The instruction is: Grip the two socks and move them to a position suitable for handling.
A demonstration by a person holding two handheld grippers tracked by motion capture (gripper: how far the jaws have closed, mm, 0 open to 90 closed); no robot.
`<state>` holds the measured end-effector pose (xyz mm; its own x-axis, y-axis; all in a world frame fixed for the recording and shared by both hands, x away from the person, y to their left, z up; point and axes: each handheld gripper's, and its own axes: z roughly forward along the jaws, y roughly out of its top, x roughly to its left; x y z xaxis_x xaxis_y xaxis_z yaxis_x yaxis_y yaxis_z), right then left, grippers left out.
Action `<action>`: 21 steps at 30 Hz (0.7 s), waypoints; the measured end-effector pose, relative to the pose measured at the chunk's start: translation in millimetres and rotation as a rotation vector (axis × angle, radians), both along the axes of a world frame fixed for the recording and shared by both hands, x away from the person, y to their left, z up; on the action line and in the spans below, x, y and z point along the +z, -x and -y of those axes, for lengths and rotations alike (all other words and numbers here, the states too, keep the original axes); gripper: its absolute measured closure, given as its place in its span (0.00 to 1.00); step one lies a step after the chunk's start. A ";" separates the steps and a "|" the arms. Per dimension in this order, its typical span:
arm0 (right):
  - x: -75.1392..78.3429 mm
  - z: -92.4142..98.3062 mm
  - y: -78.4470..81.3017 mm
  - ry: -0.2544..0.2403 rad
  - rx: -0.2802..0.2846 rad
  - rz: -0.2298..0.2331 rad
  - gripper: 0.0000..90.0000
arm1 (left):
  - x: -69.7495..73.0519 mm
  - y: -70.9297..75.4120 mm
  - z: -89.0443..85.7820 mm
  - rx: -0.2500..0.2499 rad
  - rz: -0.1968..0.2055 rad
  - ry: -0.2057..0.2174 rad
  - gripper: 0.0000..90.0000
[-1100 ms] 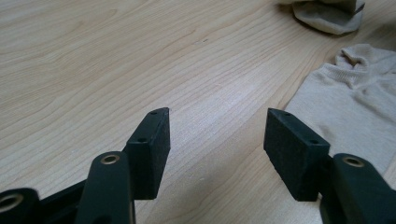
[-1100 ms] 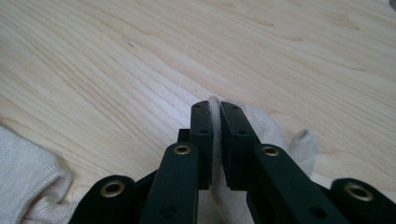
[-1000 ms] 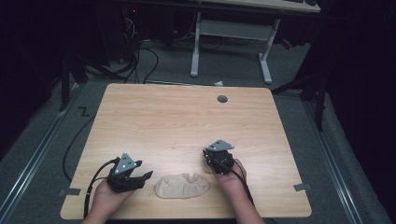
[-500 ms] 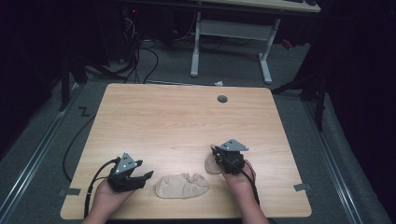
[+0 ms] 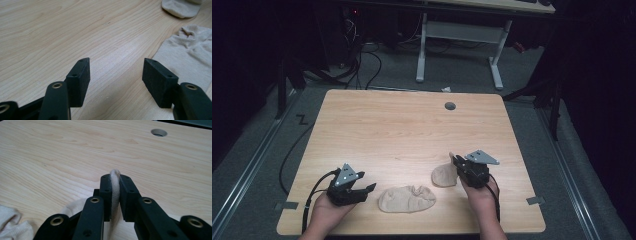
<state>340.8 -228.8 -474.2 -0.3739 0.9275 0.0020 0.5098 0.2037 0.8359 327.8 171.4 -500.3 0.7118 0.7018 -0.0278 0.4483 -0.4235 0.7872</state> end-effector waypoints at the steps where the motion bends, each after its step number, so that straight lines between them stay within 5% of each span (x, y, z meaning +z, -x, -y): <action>1: -0.3 3.5 1.4 -0.002 -0.006 -0.004 0.89 | 0.1 0.0 -0.1 0.000 0.000 0.001 0.44; 7: -5.8 28.6 11.0 0.000 -0.072 -0.021 0.85 | 0.5 0.2 -0.8 -0.002 -0.002 0.004 0.44; 10: -15.1 45.7 15.3 0.029 -0.114 -0.068 0.80 | 0.3 0.3 0.0 -0.005 -0.002 0.002 0.44; 14: -16.4 56.5 19.7 0.068 -0.148 -0.064 0.76 | 0.3 0.2 1.5 -0.011 -0.006 -0.002 0.44; 19: -16.8 56.2 18.1 0.068 -0.116 -0.073 0.80 | -0.5 0.1 3.8 -0.016 -0.009 -0.004 0.45; 21: -28.3 53.2 11.0 0.077 -0.063 -0.143 0.88 | -1.0 0.3 4.6 -0.014 -0.003 -0.013 0.45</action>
